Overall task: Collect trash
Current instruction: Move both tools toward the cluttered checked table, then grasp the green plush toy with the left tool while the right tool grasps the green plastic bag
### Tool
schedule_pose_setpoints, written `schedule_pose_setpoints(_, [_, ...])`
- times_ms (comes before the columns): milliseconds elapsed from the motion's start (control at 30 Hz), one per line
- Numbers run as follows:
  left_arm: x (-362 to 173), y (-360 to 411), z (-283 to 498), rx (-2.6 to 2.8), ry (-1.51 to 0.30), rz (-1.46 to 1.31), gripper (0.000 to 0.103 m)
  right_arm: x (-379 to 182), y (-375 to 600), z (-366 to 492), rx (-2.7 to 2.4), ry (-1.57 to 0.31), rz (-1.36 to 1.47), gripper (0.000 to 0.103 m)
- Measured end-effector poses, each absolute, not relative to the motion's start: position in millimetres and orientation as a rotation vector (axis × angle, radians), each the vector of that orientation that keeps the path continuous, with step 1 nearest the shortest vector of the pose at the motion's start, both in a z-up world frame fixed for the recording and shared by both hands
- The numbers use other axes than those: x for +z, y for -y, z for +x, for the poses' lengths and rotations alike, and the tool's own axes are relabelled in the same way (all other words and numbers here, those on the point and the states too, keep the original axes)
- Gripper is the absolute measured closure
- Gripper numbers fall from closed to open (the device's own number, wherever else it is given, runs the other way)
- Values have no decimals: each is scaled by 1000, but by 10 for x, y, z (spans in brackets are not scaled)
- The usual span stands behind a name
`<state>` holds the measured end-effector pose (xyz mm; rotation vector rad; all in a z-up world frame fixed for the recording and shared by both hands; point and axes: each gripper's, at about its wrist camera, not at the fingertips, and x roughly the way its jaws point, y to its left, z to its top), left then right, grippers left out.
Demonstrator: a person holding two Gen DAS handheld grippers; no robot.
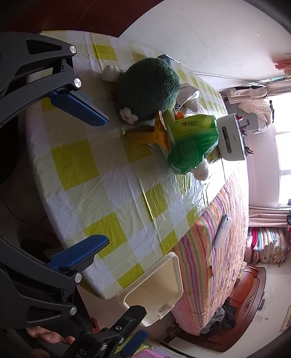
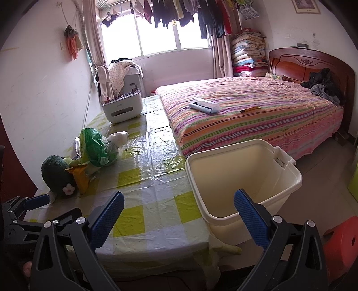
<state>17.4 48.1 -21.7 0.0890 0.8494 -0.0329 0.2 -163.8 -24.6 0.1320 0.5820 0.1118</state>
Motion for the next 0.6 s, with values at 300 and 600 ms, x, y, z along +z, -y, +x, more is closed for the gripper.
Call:
schedule_pose_setpoints(300, [-188, -779, 240, 28, -849, 24, 7, -203, 1438, 123, 181, -569, 110, 7])
schedule_pose_setpoints(600, [-128, -1193, 344, 96, -833, -50, 7, -142, 1215, 285, 254, -551, 92, 7])
